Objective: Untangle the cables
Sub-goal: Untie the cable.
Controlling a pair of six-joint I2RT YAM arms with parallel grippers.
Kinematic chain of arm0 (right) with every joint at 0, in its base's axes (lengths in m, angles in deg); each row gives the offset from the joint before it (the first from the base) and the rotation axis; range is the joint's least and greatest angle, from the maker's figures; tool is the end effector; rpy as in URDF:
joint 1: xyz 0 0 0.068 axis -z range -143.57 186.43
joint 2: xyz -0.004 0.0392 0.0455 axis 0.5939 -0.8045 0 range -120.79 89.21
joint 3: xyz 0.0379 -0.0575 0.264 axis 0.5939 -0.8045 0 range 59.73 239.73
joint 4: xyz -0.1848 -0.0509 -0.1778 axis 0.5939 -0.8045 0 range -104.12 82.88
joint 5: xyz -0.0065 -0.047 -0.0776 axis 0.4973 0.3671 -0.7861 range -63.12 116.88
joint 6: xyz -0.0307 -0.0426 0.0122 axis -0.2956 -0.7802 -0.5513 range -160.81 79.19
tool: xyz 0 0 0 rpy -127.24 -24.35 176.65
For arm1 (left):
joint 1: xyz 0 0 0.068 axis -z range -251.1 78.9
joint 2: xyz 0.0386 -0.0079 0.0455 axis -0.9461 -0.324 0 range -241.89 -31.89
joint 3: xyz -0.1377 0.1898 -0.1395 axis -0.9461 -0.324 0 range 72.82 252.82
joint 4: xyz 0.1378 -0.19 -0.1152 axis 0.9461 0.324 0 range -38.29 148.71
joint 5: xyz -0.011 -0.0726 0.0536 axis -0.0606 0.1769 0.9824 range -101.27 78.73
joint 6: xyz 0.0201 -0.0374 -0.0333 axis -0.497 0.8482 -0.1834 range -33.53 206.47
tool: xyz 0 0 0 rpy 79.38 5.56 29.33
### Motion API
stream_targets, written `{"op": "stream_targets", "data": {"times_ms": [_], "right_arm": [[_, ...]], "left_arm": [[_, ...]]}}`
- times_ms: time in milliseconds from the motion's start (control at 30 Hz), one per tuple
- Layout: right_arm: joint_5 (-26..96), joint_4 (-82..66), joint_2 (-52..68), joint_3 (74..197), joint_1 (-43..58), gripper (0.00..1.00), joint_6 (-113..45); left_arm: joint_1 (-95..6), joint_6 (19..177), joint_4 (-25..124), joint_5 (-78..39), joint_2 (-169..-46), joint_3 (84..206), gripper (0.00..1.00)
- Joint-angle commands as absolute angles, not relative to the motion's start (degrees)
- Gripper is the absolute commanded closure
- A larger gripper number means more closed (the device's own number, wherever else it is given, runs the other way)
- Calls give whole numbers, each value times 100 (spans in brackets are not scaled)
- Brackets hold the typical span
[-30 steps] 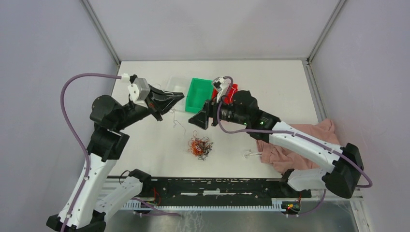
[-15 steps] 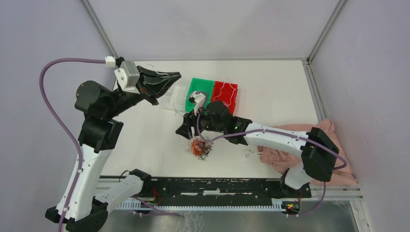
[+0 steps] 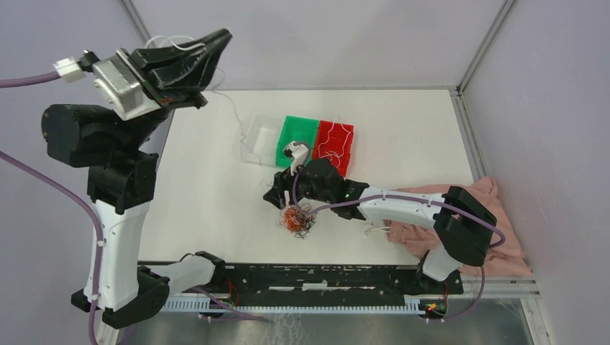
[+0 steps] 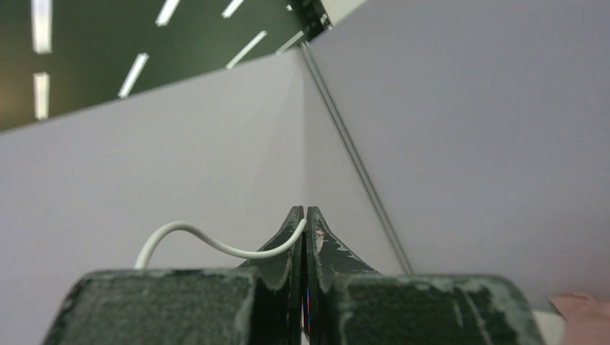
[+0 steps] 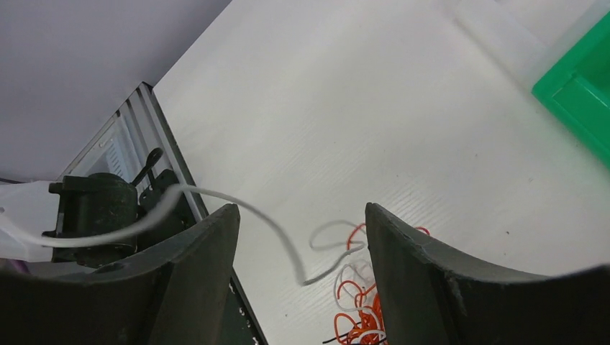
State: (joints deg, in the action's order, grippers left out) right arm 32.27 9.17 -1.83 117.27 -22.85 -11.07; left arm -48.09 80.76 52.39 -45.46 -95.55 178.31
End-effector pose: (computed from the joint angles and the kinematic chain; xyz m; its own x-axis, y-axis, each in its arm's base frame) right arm 0.1844 0.3171 0.2599 -0.5786 -0.0069 -0.8156 -0.7080 0.5007 0.4980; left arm 0.1057 -0.0666 0.6262 0.6736 -0.1965 -0.7125 0.6489 0.6186 0.4429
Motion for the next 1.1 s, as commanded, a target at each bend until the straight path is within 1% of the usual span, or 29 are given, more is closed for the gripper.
{"op": "stream_targets", "data": {"times_ms": [0, 200, 333, 433, 533, 700, 900, 1000, 1067], "right_arm": [[3081, 1403, -349, 11630, -2362, 29, -1000], [3031, 1521, -627, 11608, -2427, 29, -908], [2985, 1613, -812, 11557, -2480, 30, -857], [2906, 1673, -962, 11414, -2505, 30, -812], [2776, 1879, -1070, 11099, -2549, 31, -747], [2447, 2154, -1069, 10502, -2597, 31, -659], [1974, 2274, -1008, 9924, -2597, 39, -472], [2028, 2498, -1045, 9669, -2600, 37, -358], [2029, 2720, -1000, 9517, -2604, 34, -281]], "left_arm": [[-4796, 7550, 4630, -3962, -9986, 18995, 97], [-4791, 7330, 4347, -3523, -10574, 20158, 97], [-4797, 7058, 3946, -3295, -10633, 20214, 97], [-4795, 6809, 3401, -2894, -10661, 20155, 97], [-4794, 6358, 2692, -2520, -10783, 20205, 97], [-4794, 5540, 1898, -2184, -11132, 20633, 97], [-4798, 4989, 1333, -2191, -11350, 20843, 97], [-4792, 4826, 1332, -2118, -11557, 21271, 97], [-4795, 5011, 1717, -2075, -11499, 21328, 97]]}}
